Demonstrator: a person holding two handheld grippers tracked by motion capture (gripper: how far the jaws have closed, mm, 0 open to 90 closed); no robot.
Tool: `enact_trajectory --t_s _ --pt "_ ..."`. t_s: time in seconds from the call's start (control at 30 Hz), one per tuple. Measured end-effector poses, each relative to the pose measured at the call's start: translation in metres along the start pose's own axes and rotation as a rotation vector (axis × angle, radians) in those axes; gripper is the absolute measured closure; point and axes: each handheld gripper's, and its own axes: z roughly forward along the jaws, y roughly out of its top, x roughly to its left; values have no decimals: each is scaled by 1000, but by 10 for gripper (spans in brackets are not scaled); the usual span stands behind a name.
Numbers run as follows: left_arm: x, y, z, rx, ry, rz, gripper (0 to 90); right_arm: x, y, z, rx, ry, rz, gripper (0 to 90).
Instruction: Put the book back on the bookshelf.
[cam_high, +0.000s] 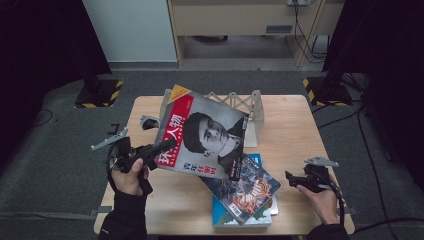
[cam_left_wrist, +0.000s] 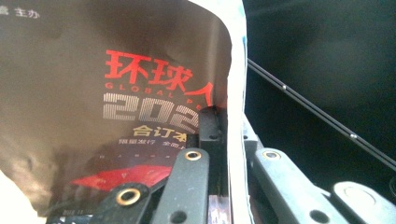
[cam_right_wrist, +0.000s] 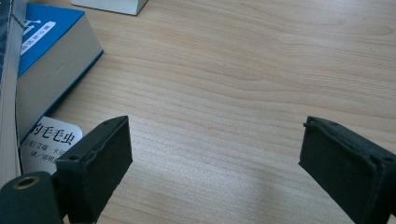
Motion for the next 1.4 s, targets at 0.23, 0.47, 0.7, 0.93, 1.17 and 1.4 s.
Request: enact_trajectory --t_s 0.23,0.47,0.7,0.93,1.17,1.4 --pt "1 9 -16 -27 34 10 863 0 0 1 2 1 -9 94" --pt "3 18 -32 -61 52 17 863 0 0 1 6 4 -14 94" --pt "9 21 -41 -37 116 10 863 0 0 1 6 6 -18 94" --pt "6 27 -52 -16 215 14 863 1 0 2 7 7 -16 94" --pt "3 28 -54 -15 275 43 863 1 0 2 7 7 -15 94" --pt "0 32 -60 -12 317 71 863 1 0 2 8 6 -15 94"
